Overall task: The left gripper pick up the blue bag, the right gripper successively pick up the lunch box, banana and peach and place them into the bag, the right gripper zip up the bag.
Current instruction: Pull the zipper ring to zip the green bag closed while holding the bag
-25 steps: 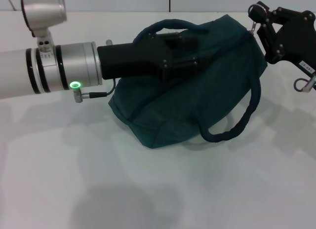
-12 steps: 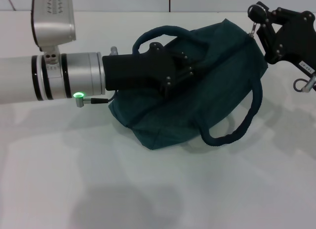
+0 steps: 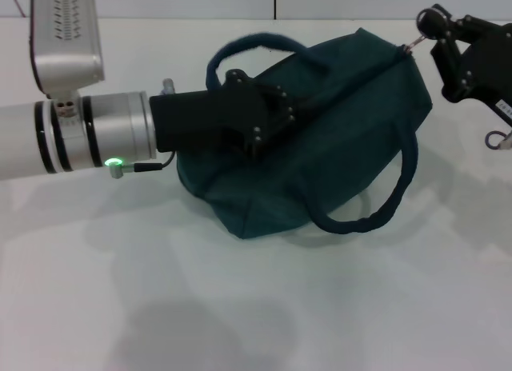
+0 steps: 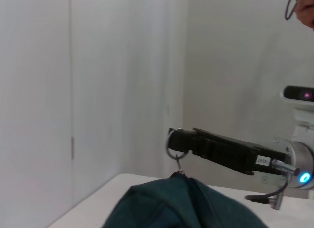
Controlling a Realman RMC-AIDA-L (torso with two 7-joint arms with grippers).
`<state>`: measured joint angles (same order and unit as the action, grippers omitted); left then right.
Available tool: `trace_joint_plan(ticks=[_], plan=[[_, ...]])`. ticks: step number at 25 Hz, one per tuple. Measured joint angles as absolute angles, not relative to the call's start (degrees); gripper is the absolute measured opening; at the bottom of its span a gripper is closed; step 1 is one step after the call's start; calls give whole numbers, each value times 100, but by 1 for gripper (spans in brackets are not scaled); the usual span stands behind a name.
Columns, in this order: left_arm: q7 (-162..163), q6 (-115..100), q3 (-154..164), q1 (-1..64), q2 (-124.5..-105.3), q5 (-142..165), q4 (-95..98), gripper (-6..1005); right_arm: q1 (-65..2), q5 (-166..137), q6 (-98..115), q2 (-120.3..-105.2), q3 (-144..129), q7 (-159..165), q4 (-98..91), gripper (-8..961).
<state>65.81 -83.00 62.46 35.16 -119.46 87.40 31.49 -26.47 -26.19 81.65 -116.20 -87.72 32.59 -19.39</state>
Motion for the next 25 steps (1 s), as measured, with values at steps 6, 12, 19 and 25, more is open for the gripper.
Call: trace_joint_plan(ticks=[6, 12, 19, 25], plan=[[6606, -8288, 6011, 3460, -11913, 8775, 3147, 40, -2661, -2311, 8095, -11612, -8724, 3415, -1617, 15], [6610, -8210, 5874, 3438, -11904, 8768, 3146, 36, -2660, -2180, 8072, -11610, -8724, 3451, -1406, 15], [6610, -8207, 5846, 3414, -11920, 8790, 3145, 33, -2621, -2172, 8149, -11567, -8724, 3780, -1419, 16], [6585, -8207, 5844, 3390, -11924, 8782, 3146, 30, -2478, -1973, 8411, -11563, -8570, 3881, -1404, 174]])
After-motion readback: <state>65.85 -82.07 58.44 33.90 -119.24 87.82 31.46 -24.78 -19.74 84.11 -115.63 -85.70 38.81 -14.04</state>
